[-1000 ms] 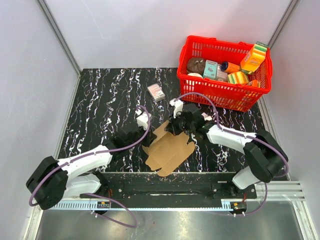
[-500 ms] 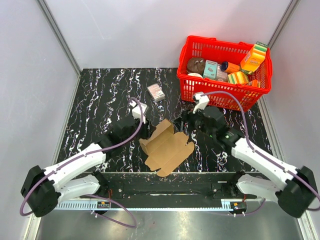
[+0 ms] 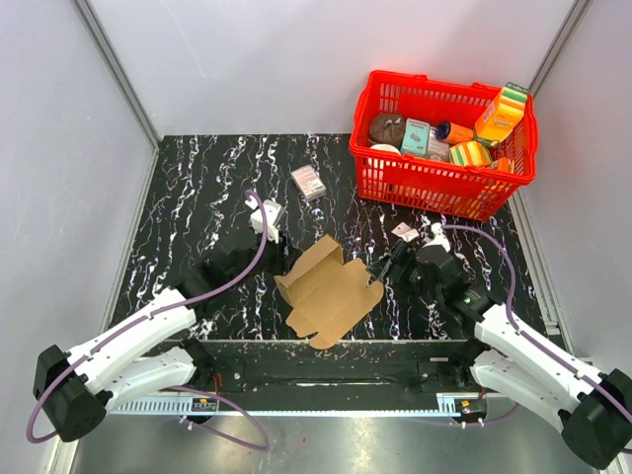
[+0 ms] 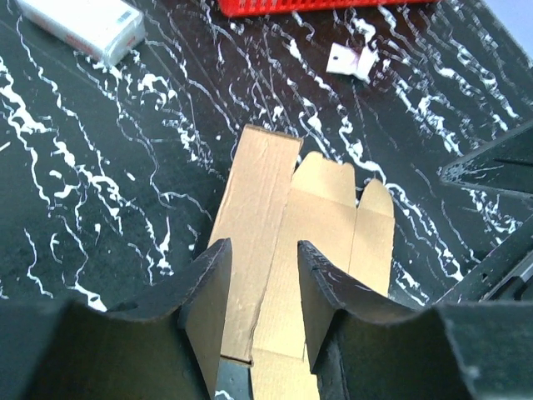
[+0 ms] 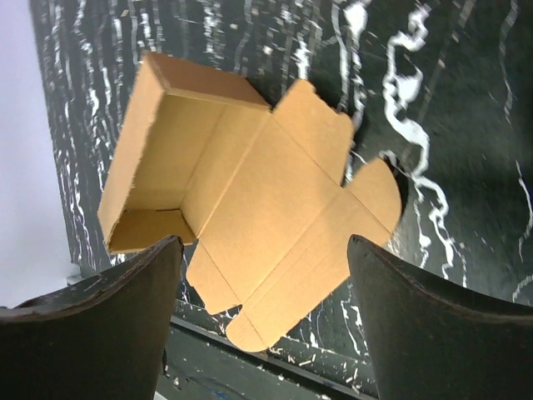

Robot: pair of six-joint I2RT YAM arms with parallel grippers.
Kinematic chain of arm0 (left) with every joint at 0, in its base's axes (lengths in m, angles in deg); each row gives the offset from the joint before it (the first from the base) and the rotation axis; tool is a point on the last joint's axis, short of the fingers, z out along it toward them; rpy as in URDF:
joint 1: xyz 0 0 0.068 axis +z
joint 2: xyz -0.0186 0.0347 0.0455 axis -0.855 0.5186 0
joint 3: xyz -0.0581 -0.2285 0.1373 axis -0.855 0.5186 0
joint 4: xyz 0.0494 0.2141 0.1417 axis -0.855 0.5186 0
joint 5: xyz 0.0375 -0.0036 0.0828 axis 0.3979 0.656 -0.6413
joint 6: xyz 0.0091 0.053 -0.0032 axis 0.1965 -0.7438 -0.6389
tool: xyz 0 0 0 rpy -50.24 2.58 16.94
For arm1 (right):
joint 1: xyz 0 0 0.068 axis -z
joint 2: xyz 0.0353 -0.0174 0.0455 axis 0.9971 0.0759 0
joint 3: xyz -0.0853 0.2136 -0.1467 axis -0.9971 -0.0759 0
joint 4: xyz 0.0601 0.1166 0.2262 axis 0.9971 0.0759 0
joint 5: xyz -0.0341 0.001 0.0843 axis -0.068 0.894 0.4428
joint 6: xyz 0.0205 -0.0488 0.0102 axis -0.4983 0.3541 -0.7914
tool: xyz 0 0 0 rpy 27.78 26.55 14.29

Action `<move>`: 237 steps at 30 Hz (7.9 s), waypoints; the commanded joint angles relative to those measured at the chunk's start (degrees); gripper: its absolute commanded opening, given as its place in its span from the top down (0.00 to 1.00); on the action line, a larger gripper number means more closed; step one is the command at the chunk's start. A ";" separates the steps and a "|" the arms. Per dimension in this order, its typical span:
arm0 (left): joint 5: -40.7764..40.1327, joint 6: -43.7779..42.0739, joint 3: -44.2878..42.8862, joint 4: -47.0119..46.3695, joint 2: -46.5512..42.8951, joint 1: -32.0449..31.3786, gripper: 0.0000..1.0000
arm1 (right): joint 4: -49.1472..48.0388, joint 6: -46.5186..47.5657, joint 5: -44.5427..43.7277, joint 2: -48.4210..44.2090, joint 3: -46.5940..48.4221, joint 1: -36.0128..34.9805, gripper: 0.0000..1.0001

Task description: Fold the paper box

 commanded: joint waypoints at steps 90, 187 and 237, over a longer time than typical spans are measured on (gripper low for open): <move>-44.24 -24.20 -25.47 15.64 43.86 -20.33 0.86 | 15.44 -12.88 -7.23 -25.43 -7.66 0.02 0.18; -13.65 20.62 7.58 -11.79 28.74 -3.19 0.93 | -7.41 16.22 4.28 51.47 25.91 28.32 0.41; -12.78 21.68 7.93 -12.31 30.41 -3.19 0.93 | 6.11 19.12 -2.93 23.20 23.19 28.32 1.00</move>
